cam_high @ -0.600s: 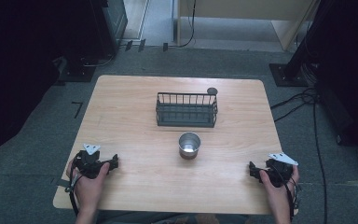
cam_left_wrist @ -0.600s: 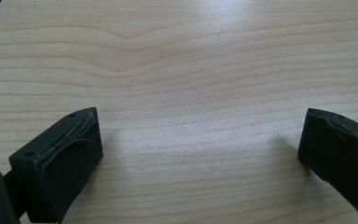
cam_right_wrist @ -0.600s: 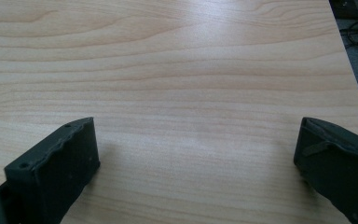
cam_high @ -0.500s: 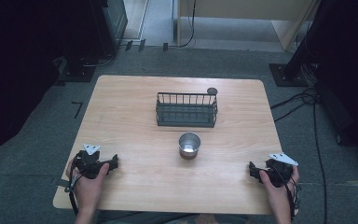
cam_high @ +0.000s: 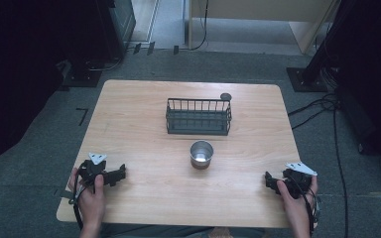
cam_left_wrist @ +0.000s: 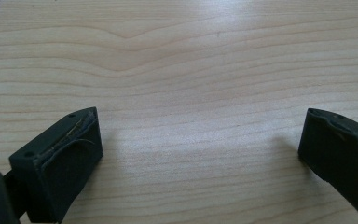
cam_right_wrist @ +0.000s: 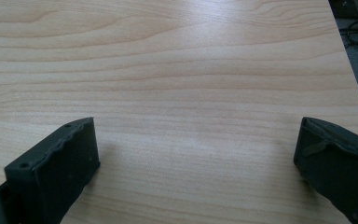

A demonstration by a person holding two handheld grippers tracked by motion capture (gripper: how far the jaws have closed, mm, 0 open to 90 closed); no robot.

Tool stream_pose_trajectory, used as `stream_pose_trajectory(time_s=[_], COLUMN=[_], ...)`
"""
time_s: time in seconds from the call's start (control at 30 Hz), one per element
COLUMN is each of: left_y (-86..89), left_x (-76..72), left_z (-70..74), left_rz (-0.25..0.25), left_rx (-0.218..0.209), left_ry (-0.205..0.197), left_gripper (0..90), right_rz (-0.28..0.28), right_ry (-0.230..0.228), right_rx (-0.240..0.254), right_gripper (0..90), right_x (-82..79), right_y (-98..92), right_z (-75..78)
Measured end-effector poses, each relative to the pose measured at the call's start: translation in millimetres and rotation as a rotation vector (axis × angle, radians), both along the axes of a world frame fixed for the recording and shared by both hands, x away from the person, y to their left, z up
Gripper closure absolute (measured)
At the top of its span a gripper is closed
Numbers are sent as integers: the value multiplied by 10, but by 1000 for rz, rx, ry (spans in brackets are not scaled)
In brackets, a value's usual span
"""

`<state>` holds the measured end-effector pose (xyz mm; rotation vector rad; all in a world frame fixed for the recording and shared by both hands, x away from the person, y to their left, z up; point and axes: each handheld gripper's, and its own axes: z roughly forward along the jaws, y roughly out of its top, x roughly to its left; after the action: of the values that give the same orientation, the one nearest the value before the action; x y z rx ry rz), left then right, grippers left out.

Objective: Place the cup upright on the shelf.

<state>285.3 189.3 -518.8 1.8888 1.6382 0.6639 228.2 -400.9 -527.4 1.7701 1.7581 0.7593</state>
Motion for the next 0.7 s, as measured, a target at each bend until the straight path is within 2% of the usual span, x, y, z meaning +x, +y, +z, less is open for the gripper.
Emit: stream_pose_trajectory(time_s=[0.47,0.6,0.7], left_y=[1,1,1], left_x=[0,0,0], left_z=[0,0,0], left_rz=[-1,-1,-1], left_rx=[1,1,1], left_ry=[0,0,0], left_gripper=[0,0,0], right_rz=[-11,-17,-15], right_ry=[-3,-13,-17], right_rx=[16,-25,-16], right_gripper=[0,0,0], right_x=[31,16,11], right_y=[-7,-11,-19], right_z=[4,9,17])
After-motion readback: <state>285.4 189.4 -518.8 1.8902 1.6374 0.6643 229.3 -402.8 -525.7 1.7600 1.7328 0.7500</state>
